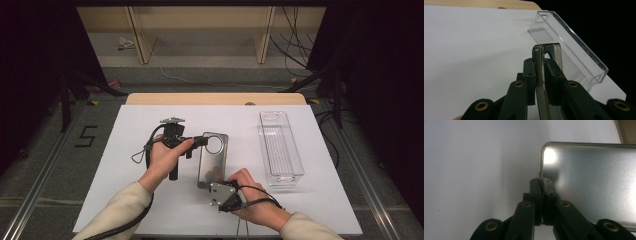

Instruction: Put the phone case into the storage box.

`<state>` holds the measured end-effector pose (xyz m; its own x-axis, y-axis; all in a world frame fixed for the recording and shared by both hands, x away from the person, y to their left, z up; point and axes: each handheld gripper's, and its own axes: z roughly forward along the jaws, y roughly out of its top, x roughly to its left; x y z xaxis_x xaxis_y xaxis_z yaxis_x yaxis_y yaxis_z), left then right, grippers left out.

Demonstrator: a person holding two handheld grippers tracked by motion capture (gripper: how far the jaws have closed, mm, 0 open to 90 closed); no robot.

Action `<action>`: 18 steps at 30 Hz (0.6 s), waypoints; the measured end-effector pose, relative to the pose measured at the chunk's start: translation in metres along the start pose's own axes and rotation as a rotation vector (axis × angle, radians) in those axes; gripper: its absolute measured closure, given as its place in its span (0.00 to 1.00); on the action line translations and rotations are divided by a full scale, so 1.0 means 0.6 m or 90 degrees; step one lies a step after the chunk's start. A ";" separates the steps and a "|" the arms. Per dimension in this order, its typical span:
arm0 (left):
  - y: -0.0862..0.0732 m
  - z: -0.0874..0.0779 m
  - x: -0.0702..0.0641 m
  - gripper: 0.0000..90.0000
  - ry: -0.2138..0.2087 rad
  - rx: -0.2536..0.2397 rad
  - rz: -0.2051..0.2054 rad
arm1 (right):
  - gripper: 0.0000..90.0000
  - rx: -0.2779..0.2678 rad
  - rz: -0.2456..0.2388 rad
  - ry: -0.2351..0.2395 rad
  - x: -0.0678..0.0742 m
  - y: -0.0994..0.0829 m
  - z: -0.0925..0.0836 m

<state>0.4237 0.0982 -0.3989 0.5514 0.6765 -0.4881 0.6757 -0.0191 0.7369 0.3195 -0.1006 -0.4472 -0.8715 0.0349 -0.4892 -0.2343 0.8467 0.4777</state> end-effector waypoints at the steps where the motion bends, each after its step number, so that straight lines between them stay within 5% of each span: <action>1: 0.000 -0.001 -0.002 0.90 -0.006 -0.002 -0.001 | 0.99 0.001 -0.003 0.001 0.000 0.000 0.001; 10: -0.002 -0.004 -0.013 0.91 -0.012 -0.013 0.032 | 0.97 0.003 0.008 0.002 -0.001 -0.003 0.004; 18: -0.003 -0.008 -0.009 0.91 0.002 -0.036 0.047 | 0.75 -0.027 0.052 -0.018 -0.011 -0.004 -0.001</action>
<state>0.4171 0.0980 -0.3955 0.5966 0.6772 -0.4306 0.6049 -0.0270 0.7958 0.3256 -0.1033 -0.4448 -0.8760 0.1183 -0.4676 -0.1816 0.8173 0.5469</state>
